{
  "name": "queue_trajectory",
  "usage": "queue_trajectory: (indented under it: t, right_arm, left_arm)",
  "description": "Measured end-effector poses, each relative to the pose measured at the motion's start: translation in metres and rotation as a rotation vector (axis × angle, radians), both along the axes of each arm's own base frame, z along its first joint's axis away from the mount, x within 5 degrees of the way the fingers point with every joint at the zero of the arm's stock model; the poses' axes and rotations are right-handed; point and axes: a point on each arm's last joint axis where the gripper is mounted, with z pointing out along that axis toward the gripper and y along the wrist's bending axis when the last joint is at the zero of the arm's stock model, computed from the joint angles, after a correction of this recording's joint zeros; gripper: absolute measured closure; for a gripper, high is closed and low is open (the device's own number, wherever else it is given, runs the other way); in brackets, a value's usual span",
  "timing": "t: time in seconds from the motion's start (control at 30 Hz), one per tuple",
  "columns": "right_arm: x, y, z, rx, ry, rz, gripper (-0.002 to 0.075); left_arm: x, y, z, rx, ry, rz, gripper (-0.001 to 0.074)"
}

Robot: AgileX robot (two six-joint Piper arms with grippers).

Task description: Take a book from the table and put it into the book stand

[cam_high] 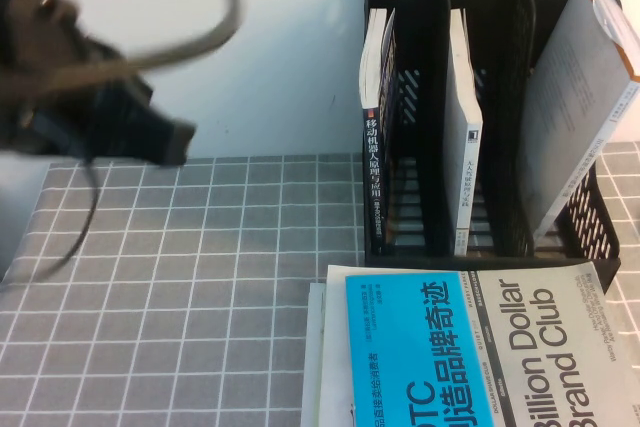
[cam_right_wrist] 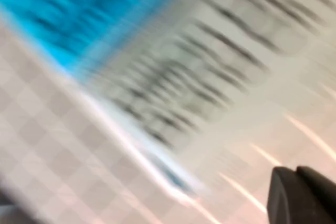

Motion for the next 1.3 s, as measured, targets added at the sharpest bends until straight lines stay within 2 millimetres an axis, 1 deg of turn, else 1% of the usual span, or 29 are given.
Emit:
queue_trajectory:
  t: [0.03,0.1,0.23,0.3,0.37,0.47,0.53,0.63,0.73,0.8,0.87,0.97,1.1,1.23,1.3]
  right_arm:
    - [-0.006,-0.009,0.008,-0.064,-0.046,-0.052,0.0729]
    - [-0.016,-0.020,0.024,-0.123,-0.160,-0.142,0.0729]
    - [-0.038,-0.029,0.058,-0.057,-0.418,-0.236,0.0729]
    - [-0.047,-0.029,0.062,-0.017,-0.503,-0.245,0.0729]
    - [-0.057,-0.032,0.056,-0.014,-0.557,-0.224,0.0729]
    - [-0.078,-0.037,0.035,-0.026,-0.627,-0.195,0.0729]
    - [-0.091,-0.040,0.015,-0.020,-0.677,-0.194,0.0729]
    - [-0.107,-0.044,-0.018,-0.002,-0.757,-0.198,0.0729]
    - [-0.117,-0.046,-0.042,0.014,-0.825,-0.201,0.0729]
    - [-0.122,-0.047,-0.048,0.030,-0.875,-0.206,0.0729]
    - [-0.126,-0.047,-0.048,0.053,-0.907,-0.218,0.0729]
    - [-0.130,-0.046,-0.048,0.102,-0.891,-0.248,0.0729]
    - [-0.135,-0.043,-0.055,0.144,-0.788,-0.270,0.0729]
    - [-0.142,-0.038,-0.064,0.215,-0.640,-0.292,0.0729]
    - [-0.144,-0.036,-0.066,0.237,-0.604,-0.298,0.0729]
  left_arm:
    - [-0.006,0.005,-0.007,-0.039,-0.025,0.009,0.0738]
    - [-0.020,0.015,-0.016,-0.127,-0.099,0.001,0.0738]
    - [-0.045,0.026,-0.041,-0.283,-0.273,-0.094,0.0738]
    - [-0.055,0.030,-0.057,-0.322,-0.344,-0.151,0.0738]
    - [-0.064,0.034,-0.070,-0.337,-0.395,-0.191,0.0738]
    - [-0.071,0.038,-0.087,-0.337,-0.394,-0.203,0.0738]
    - [-0.073,0.040,-0.095,-0.331,-0.382,-0.200,0.0738]
    - [-0.074,0.042,-0.102,-0.314,-0.358,-0.188,0.0738]
    - [-0.074,0.042,-0.110,-0.309,-0.326,-0.178,0.0738]
    - [-0.073,0.042,-0.115,-0.302,-0.308,-0.174,0.0738]
    - [-0.073,0.042,-0.119,-0.294,-0.297,-0.172,0.0738]
    - [-0.073,0.042,-0.123,-0.286,-0.285,-0.169,0.0738]
    - [-0.073,0.042,-0.123,-0.285,-0.285,-0.169,0.0738]
    - [-0.073,0.042,-0.123,-0.284,-0.284,-0.168,0.0738]
    - [-0.073,0.042,-0.123,-0.283,-0.285,-0.169,0.0738]
